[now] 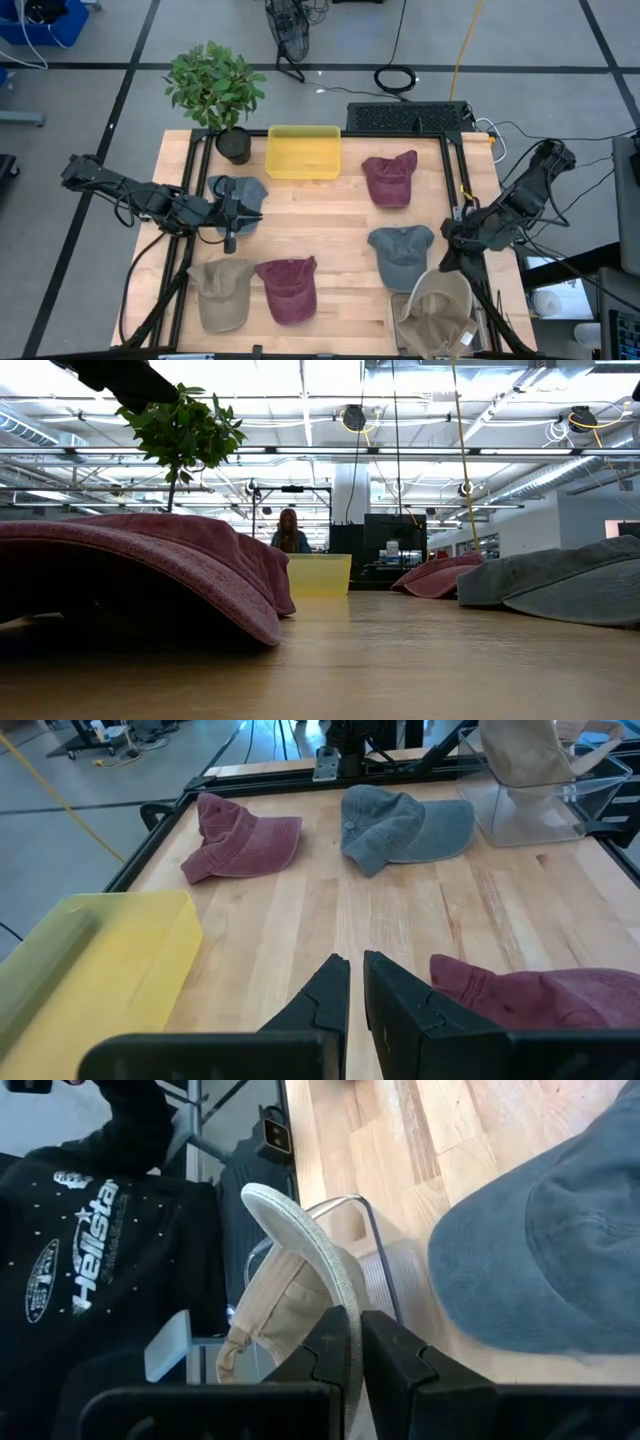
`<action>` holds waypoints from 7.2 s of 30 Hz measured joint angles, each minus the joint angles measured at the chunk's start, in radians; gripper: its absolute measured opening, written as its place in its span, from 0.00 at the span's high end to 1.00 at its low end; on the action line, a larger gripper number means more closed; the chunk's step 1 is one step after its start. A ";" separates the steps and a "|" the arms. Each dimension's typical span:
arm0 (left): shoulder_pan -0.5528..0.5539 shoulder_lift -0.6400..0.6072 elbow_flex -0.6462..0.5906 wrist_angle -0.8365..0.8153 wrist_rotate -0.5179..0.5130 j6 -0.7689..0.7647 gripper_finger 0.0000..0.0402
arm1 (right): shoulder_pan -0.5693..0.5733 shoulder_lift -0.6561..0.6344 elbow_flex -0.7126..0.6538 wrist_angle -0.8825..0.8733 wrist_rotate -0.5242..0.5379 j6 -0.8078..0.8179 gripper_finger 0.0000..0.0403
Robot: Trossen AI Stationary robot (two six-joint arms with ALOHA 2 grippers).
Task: Pick & Place hat
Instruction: Put the top brown cap into the transparent bin
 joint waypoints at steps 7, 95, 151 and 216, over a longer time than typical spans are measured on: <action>0.000 0.000 0.000 0.000 0.000 0.001 0.90 | 0.000 0.078 0.000 0.038 -0.004 -0.018 0.97; -0.001 0.000 0.000 -0.046 -0.008 -0.045 0.90 | 0.105 0.572 0.640 -0.377 0.135 -0.117 0.98; -0.018 0.000 0.000 -0.046 -0.010 -0.041 0.90 | 0.164 0.825 0.739 -0.636 0.140 0.083 0.99; -0.017 0.000 0.000 0.001 -0.010 0.055 0.90 | 0.191 0.675 0.073 0.045 -0.032 0.331 0.75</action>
